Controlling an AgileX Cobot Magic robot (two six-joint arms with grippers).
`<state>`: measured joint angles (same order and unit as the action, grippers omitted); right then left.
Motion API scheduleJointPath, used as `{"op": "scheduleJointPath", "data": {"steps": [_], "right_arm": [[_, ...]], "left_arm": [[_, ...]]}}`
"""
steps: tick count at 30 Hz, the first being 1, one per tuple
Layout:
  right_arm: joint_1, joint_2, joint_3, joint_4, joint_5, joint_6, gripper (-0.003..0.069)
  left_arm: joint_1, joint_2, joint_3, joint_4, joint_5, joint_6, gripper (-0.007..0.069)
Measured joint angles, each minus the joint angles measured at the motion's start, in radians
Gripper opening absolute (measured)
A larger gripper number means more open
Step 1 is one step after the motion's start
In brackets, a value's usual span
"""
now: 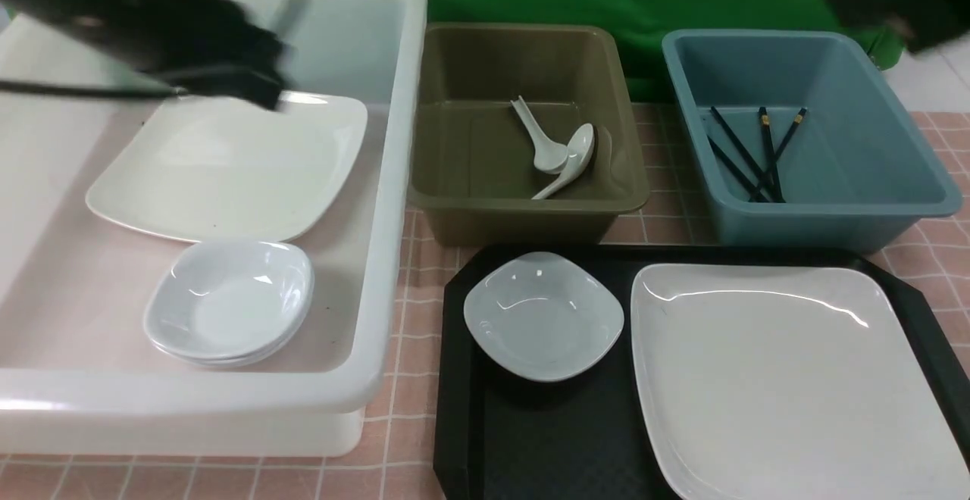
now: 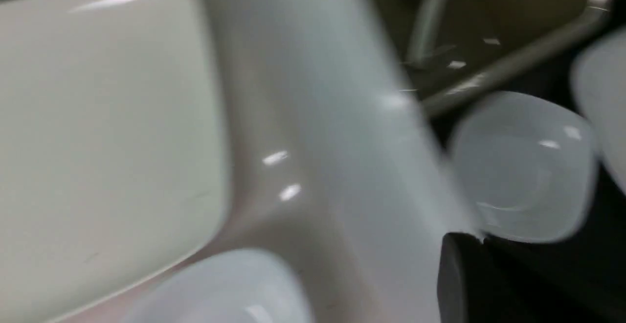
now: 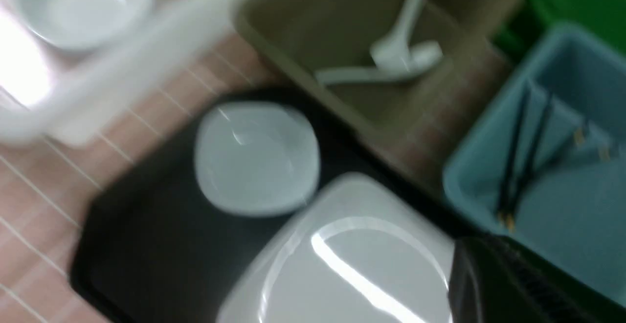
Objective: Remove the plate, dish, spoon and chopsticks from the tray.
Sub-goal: Use the left arm to put the small plate into the large storage box on the left, then use the left arm to grab a small plate from the dinner plate
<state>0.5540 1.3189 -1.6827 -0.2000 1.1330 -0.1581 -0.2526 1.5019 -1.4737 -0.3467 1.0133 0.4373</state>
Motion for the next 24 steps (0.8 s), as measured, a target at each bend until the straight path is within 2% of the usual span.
{"op": "scheduleJointPath", "data": {"steps": [1, 4, 5, 6, 9, 10, 12, 13, 14, 17, 20, 24], "right_arm": [[-0.062, -0.038, 0.093, 0.008, 0.0, 0.002, 0.003], [-0.162, -0.124, 0.266, 0.036, 0.0, 0.007, 0.003], [-0.175, -0.13, 0.291, 0.042, -0.001, 0.007, 0.003], [-0.218, -0.183, 0.387, 0.064, -0.001, -0.007, 0.003], [-0.264, -0.255, 0.519, 0.109, -0.002, -0.035, 0.003], [-0.264, -0.255, 0.519, 0.109, -0.002, -0.035, 0.003], [-0.271, -0.306, 0.573, 0.148, -0.002, -0.045, 0.003], [-0.271, -0.312, 0.575, 0.15, -0.002, -0.047, 0.003], [-0.271, -0.329, 0.581, 0.167, -0.002, -0.049, 0.003], [-0.271, -0.354, 0.583, 0.188, -0.003, -0.055, 0.003], [-0.271, -0.366, 0.583, 0.2, -0.003, -0.056, 0.003], [-0.271, -0.368, 0.583, 0.211, -0.003, -0.056, 0.003]], "left_arm": [[-0.106, 0.011, 0.0, 0.009, -0.011, 0.001, 0.0002], [-0.295, 0.063, 0.0, 0.069, -0.064, -0.009, 0.0006], [-0.306, 0.068, 0.0, 0.069, -0.069, -0.012, 0.0008], [-0.392, 0.115, 0.0, 0.135, -0.111, -0.034, 0.0034], [-0.503, 0.219, 0.0, 0.265, -0.16, -0.108, 0.0119], [-0.515, 0.226, 0.0, 0.283, -0.163, -0.113, 0.0127], [-0.572, 0.318, 0.0, 0.388, -0.191, -0.182, 0.0244], [-0.575, 0.325, 0.0, 0.403, -0.195, -0.187, 0.0264], [-0.592, 0.376, 0.0, 0.455, -0.208, -0.229, 0.0331], [-0.597, 0.457, 0.0, 0.502, -0.249, -0.268, 0.0456], [-0.597, 0.514, 0.0, 0.53, -0.279, -0.28, 0.0526], [-0.586, 0.566, 0.0, 0.553, -0.315, -0.281, 0.0545]]}}
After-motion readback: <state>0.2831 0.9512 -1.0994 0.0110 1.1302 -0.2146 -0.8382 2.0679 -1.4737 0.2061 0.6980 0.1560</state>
